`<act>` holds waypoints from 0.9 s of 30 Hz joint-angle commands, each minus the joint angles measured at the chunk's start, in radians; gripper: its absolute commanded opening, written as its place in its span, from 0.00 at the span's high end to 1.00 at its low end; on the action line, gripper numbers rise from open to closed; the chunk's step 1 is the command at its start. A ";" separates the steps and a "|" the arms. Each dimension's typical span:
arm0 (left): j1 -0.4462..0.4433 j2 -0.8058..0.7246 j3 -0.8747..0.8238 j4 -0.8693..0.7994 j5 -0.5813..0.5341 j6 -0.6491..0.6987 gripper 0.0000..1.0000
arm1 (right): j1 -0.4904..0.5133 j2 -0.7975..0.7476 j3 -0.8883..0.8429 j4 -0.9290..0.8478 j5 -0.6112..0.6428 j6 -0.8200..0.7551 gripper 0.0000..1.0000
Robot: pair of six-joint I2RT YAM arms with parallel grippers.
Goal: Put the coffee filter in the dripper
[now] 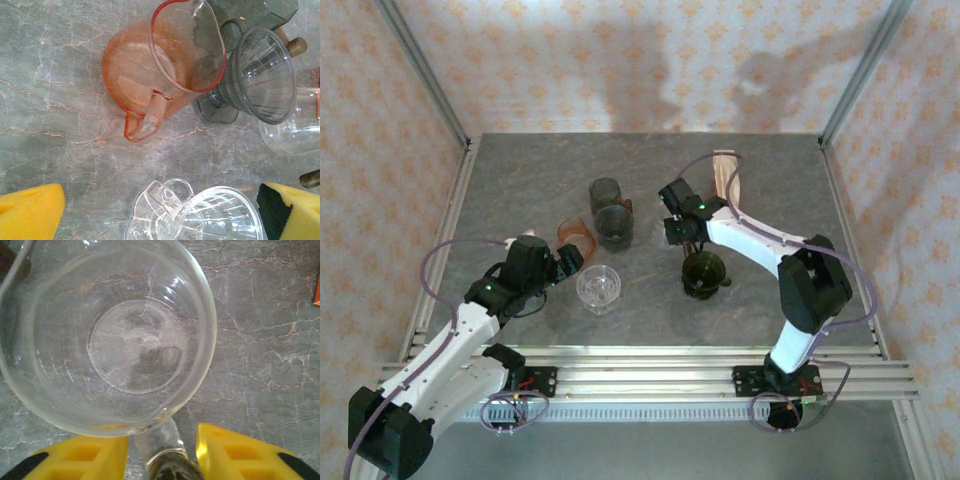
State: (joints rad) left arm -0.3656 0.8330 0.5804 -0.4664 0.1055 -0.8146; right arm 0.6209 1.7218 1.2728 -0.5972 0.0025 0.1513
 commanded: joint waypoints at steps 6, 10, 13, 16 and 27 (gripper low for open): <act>0.010 -0.018 -0.001 -0.006 -0.001 -0.005 0.00 | -0.003 -0.018 0.044 0.013 -0.006 -0.014 0.78; 0.011 -0.020 0.006 -0.010 -0.003 -0.003 0.00 | -0.003 -0.040 0.069 0.016 0.003 -0.019 0.83; 0.011 -0.024 0.017 -0.021 -0.007 0.001 0.00 | -0.003 -0.065 0.100 0.010 0.001 -0.026 0.85; 0.013 -0.030 0.027 -0.031 -0.010 0.006 0.00 | 0.004 -0.105 0.120 0.005 -0.004 -0.029 0.86; 0.019 -0.066 0.050 -0.075 -0.024 0.020 0.00 | 0.211 -0.355 0.006 -0.075 0.113 0.009 0.85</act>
State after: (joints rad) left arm -0.3531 0.7822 0.5999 -0.4961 0.1005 -0.8108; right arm 0.7860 1.4502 1.3178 -0.6365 0.0364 0.1375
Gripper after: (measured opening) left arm 0.990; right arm 0.199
